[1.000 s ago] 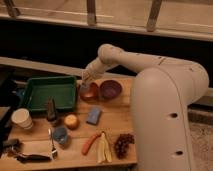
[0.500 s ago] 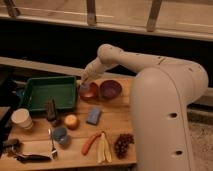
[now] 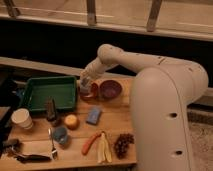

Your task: Place towel in red bowl

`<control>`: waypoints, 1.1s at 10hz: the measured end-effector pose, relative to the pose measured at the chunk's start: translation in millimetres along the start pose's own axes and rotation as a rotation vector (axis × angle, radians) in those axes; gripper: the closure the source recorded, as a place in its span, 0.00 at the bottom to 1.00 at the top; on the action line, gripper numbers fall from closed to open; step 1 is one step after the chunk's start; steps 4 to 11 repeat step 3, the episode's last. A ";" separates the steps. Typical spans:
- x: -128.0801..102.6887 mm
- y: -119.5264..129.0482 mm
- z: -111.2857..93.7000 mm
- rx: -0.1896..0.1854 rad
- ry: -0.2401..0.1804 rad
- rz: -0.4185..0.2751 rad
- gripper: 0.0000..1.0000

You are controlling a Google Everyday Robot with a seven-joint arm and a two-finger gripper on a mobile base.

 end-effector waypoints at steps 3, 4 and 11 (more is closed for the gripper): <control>0.3 0.4 0.3 0.000 0.001 -0.001 0.27; 0.3 0.4 0.3 0.000 0.001 -0.001 0.27; 0.3 0.4 0.3 0.000 0.001 -0.001 0.27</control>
